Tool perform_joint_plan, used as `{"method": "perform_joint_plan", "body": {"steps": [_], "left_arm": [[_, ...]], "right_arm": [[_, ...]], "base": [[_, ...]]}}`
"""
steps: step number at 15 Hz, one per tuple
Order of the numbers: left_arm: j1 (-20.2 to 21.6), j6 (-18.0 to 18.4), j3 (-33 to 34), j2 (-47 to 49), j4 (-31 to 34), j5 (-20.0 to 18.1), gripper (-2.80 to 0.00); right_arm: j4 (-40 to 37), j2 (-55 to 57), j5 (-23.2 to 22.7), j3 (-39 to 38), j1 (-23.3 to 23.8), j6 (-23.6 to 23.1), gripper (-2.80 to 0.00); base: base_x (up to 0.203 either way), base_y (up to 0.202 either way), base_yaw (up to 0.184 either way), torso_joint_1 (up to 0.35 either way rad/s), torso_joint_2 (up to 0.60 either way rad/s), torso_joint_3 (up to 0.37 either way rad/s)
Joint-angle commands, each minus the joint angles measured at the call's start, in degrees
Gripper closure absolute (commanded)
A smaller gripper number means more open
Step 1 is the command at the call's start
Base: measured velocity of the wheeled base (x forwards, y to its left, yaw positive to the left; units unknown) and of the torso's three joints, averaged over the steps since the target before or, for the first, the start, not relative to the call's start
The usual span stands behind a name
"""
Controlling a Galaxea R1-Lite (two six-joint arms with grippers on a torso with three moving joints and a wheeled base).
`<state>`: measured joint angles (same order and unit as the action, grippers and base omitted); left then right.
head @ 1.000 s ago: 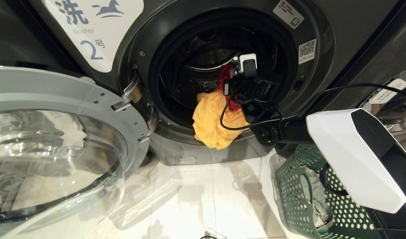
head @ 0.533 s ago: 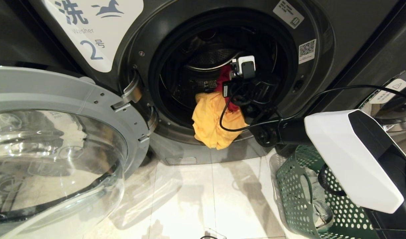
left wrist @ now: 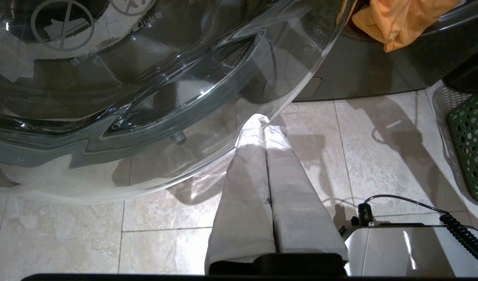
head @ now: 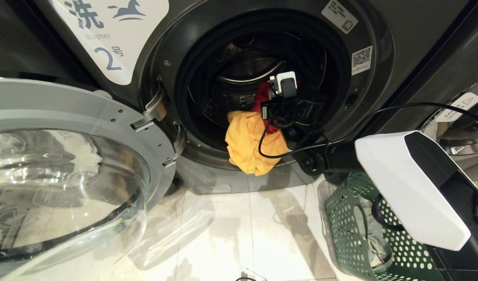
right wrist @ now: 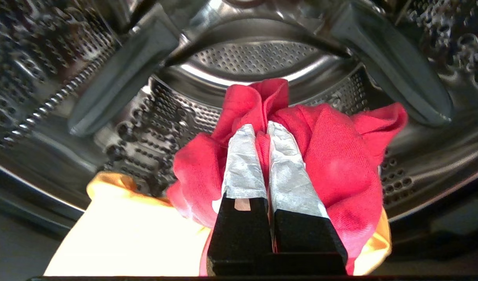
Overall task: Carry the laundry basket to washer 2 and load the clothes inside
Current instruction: Place the clothes into the washing machine
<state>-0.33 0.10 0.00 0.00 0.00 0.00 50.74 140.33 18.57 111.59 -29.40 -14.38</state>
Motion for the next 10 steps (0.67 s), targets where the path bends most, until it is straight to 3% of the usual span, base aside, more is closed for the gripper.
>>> {"method": "perform_joint_plan", "body": {"steps": [1, 5, 6, 10], "left_arm": [[0.1, 0.0, 0.0, 0.0, 0.0, 0.0, 0.00], [0.0, 0.0, 0.0, 0.0, 0.0, 0.0, 0.00], [0.0, 0.0, 0.0, 0.0, 0.0, 0.0, 0.00], [0.0, 0.0, 0.0, 0.0, 0.0, 0.0, 0.00]], "right_arm": [[0.3, 0.2, -0.2, -0.2, 0.0, -0.1, 0.00], [0.3, 0.7, -2.5, 0.2, 0.0, -0.2, 0.00], [0.3, 0.7, -2.6, 0.6, 0.1, -0.3, -2.80], [0.5, -0.2, -3.1, 0.6, -0.1, 0.0, -2.80]], "base": [[0.000, 0.000, 0.000, 0.000, 0.00, 0.000], [0.000, 0.000, 0.000, 0.000, 0.00, 0.000], [0.000, 0.000, 0.000, 0.000, 0.00, 0.000], [0.000, 0.000, 0.000, 0.000, 0.00, 0.000]]}}
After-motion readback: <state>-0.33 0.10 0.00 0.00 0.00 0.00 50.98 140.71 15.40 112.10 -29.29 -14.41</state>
